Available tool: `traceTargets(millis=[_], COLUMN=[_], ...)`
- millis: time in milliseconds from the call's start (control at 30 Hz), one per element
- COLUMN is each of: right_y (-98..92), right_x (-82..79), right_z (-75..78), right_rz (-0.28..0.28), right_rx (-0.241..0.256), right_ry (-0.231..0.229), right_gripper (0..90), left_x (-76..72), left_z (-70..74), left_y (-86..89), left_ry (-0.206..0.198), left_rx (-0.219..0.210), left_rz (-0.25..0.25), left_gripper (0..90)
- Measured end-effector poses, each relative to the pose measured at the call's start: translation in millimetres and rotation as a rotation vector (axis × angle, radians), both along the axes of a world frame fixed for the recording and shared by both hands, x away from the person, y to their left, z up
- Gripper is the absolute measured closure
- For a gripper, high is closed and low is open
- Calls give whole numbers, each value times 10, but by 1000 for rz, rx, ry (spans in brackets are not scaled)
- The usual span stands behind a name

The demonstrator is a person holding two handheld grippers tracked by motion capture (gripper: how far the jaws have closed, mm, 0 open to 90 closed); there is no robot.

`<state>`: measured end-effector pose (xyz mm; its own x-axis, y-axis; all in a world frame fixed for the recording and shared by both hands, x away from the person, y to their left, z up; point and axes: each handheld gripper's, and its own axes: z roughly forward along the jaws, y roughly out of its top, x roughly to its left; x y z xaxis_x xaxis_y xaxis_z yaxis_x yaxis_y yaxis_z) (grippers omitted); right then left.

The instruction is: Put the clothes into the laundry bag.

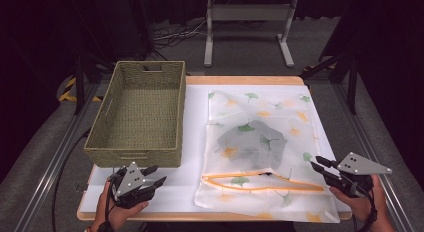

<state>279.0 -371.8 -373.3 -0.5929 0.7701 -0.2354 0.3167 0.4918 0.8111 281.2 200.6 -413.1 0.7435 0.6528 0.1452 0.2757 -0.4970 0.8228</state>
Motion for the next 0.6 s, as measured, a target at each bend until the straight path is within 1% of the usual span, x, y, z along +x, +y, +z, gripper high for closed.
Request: traceTargets(millis=[33, 67, 100, 133, 167, 233, 300, 333, 367, 400, 433, 533, 567, 600], right_y=[7, 11, 16, 17, 17, 15, 4, -5, -14, -19, -28, -55, -65, -75], right_x=[4, 10, 15, 25, 28, 37, 52, 59, 69, 75, 83, 113, 125, 135], right_z=[-6, -12, -18, -24, -30, -43, -59, -69, -79, -94, -108, -162, -178, -191], right_rz=[2, 3, 0, -2, -5, -11, -27, -32, -36, -43, -49, -54, -60, -65], right_rx=[-3, -10, -11, -13, -13, -15, -18, -11, -10, -10, -16, -15, -16, -18], right_ry=[-3, -8, -6, -7, -9, -16, -24, -22, -22, -23, -26, -17, -18, -16], right_gripper=[707, 696, 679, 670, 660, 625, 586, 569, 548, 528, 514, 462, 452, 442], left_x=[-7, -7, -15, -38, -46, -53, -55, -58, -64, -70, -78, -79, -79, -80], left_z=[1, 1, 6, 15, 16, 15, 3, -14, -36, -66, -95, -155, -155, -170], left_y=[35, 35, 73, 153, 193, 257, 305, 324, 348, 368, 388, 465, 465, 494], left_ry=[-1, -1, -7, -13, -13, -13, -16, -33, -42, -47, -55, -46, -46, -42], left_rx=[-13, -13, -16, -40, -56, -62, -48, -43, -50, -57, -55, -76, -76, -87], left_rz=[11, 11, 30, 60, 72, 97, 125, 153, 177, 193, 208, 229, 229, 241], left_gripper=[510, 498, 481, 473, 470, 457, 437, 422, 388, 374, 372, 328, 311, 302])
